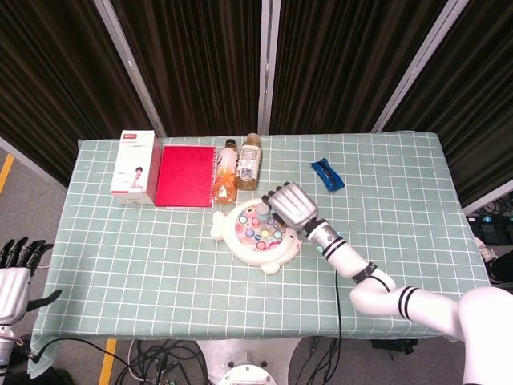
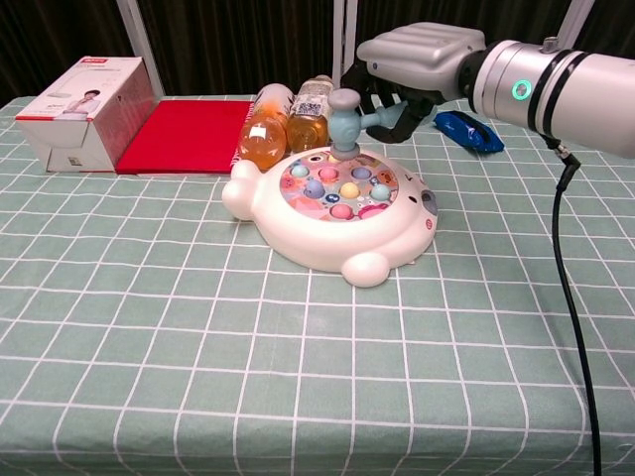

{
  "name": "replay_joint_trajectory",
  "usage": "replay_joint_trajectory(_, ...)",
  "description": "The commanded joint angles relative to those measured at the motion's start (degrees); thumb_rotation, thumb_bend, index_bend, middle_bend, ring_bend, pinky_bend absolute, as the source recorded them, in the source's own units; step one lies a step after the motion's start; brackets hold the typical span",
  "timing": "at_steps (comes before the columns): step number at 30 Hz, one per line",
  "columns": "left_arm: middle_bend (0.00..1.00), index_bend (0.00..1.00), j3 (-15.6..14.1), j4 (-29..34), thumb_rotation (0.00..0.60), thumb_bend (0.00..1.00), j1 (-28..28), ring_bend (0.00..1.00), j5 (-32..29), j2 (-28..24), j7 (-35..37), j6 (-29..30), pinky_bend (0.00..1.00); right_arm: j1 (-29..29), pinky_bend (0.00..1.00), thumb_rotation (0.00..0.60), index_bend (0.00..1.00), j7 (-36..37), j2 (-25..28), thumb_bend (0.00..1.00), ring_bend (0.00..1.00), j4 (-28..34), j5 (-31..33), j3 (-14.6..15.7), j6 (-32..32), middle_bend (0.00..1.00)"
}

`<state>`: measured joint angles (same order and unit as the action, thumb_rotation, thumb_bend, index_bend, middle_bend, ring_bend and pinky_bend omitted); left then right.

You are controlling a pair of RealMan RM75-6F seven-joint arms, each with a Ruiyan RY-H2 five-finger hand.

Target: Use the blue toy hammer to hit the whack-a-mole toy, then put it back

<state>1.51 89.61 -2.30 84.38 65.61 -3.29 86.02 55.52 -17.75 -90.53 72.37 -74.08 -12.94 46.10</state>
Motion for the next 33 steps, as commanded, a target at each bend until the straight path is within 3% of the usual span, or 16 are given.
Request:
replay_joint_trajectory(1,0.15,0.2,0.0,-0.1,0.6,0.0,0.1,0.05,-0.4,0.0,0.2,0.0,0.02,1.4,0.75,0.6,0.77,-1.5,-2.1,0.67,0.6,-1.8,1.4,-0.3,-1.2,0.66)
replay_joint_trajectory(11,0.15,0.2,-0.1,-1.2,0.6,0.0,0.5,0.05,-0.5,0.6,1.4,0.0,0.02,1.8,0.75,0.6,0.77,-1.7,-4.2,0.67,0.6,-3.5,1.8,0.2,-0.1,0.66)
replay_joint_trajectory(17,0.15,0.2,0.0,-1.3,0.6,0.0,0.3,0.05,-0.1,0.4,1.5,0.0,0.02,-1.4,0.75,0.6,0.77,-0.1,1.9,0.67,0.6,2.5,1.4,-0.5,4.7,0.66)
replay_joint_trajectory(23,0.15,0.2,0.0,-0.9,0.6,0.0,0.1,0.05,0.6,0.4,1.0,0.1,0.02,-7.2,0.75,0.6,0.77,2.2,8.3,0.66,0.6,4.8,1.7,2.4,7.7,0.66)
replay_joint_trajectory(28,0.15,0.2,0.0,0.0,0.6,0.0,-0.3,0.05,0.9,0.3,0.0,-0.2,0.02,-11.1,0.73,0.6,0.77,8.7,8.8,0.63,0.59,0.5,0.4,5.4,8.2,0.66)
replay_joint_trajectory(33,0.15,0.2,0.1,1.0,0.6,0.0,-0.5,0.05,0.8,0.3,-0.9,-0.3,0.02,-13.4,0.69,0.6,0.75,16.3,4.6,0.61,0.59,-7.4,-2.0,7.9,8.3,0.65)
